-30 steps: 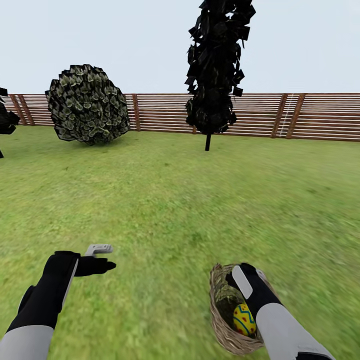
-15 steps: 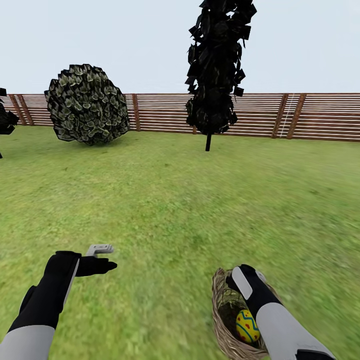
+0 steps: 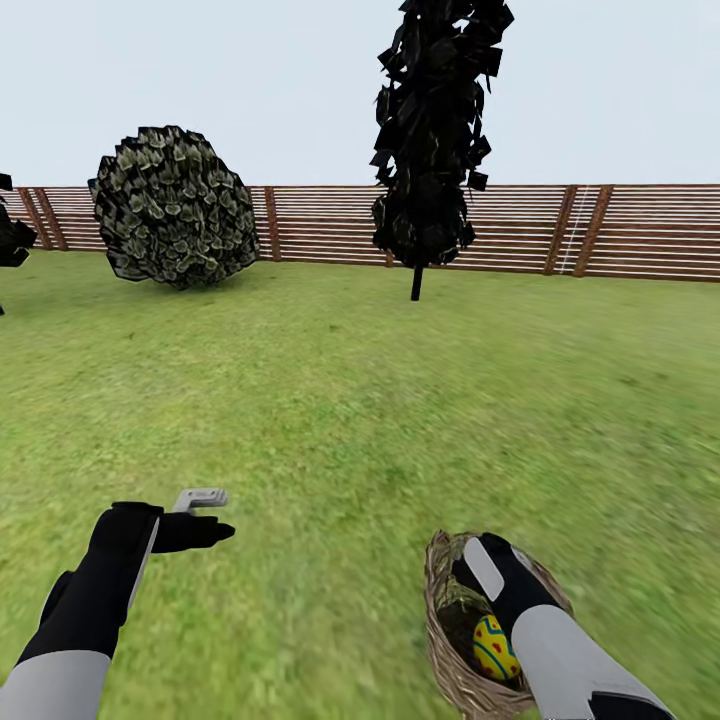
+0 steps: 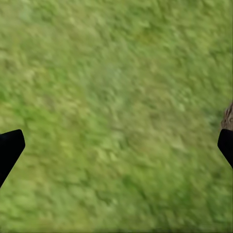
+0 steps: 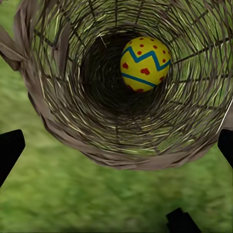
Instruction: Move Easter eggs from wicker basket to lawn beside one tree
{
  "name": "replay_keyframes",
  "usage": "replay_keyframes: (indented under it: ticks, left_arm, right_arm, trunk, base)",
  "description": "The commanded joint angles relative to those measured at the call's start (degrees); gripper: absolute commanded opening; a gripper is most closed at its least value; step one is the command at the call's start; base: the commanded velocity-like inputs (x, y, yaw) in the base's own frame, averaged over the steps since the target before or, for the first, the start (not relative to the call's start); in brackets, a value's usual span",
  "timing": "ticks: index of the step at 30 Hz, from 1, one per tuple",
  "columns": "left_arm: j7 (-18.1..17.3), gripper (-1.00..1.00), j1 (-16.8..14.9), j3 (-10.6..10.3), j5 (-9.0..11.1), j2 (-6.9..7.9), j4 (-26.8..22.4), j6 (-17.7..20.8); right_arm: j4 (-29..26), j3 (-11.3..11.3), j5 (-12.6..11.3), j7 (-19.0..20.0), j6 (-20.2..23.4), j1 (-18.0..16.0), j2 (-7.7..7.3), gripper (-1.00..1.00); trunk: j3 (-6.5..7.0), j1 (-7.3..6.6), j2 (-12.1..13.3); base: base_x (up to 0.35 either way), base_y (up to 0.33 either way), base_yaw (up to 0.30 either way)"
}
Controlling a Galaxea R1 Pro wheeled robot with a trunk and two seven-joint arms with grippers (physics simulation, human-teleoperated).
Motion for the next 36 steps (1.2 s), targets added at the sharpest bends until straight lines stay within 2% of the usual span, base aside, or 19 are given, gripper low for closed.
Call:
replay_keyframes:
  ticks: [1,4,9,13,16,20,24,30,36]
  left_arm:
    - [-0.6,1.0,0.0,0.1,-0.6,-0.01,0.0,0.1]
    - [-0.6,1.0,0.0,0.1,-0.6,-0.01,0.0,0.1]
    - [-0.6,1.0,-0.1,0.1,-0.6,-0.01,0.0,0.1]
    - [-0.6,1.0,0.0,0.1,-0.5,-0.01,0.0,0.1]
    - [-0.6,1.0,-0.1,0.1,-0.5,-0.01,0.0,0.1]
    - [-0.6,1.0,0.0,0.1,-0.5,-0.01,0.0,0.1]
    - [-0.7,1.0,-0.1,0.1,-0.5,-0.04,0.0,0.1]
    - [-0.7,1.0,0.0,0.1,-0.5,-0.1,0.0,0.2]
    - [-0.7,1.0,0.0,0.1,-0.5,-0.1,0.0,0.2]
  right_arm:
    - [-0.1,-0.8,-0.5,-0.4,0.0,0.0,0.07,1.0]
    - [0.2,-2.1,-0.5,-0.4,0.0,0.0,0.05,1.0]
    - [1.1,-2.5,-0.5,-0.3,0.0,0.0,-0.4,1.0]
    - [3.6,-2.6,-0.6,-0.3,-0.3,0.0,-3.19,1.0]
    - [4.2,-2.7,-0.6,-0.3,-2.3,0.0,-4.25,1.0]
    - [4.3,-2.7,-0.7,-0.2,-3.7,0.0,-4.48,1.0]
    - [4.4,-2.7,-0.7,0.1,-4.2,0.0,-4.53,1.0]
    - [4.4,-2.7,-0.7,3.6,-4.2,0.0,-4.54,1.0]
    - [4.4,-2.7,-0.7,4.4,-4.2,0.0,-4.5,1.0]
  trunk:
    - [-0.24,0.22,-0.4]
    - [-0.78,0.88,-1.6]
    - [-1.68,1.98,-3.7]
    - [-2.4,2.86,-5.3]
    - [-2.94,3.52,-6.5]
    - [-3.65,4.39,-8.1]
    - [-3.65,4.39,-8.1]
    - [-3.65,4.39,-8.1]
    - [-3.65,4.39,-8.1]
  base:
    - [0.0,0.0,0.0]
    - [0.0,0.0,0.0]
    - [0.0,0.0,0.0]
    - [0.0,0.0,0.0]
    - [0.0,0.0,0.0]
    - [0.0,0.0,0.0]
    - [0.0,0.0,0.0]
    - [0.018,0.0,0.0]
    - [0.164,0.0,0.0]
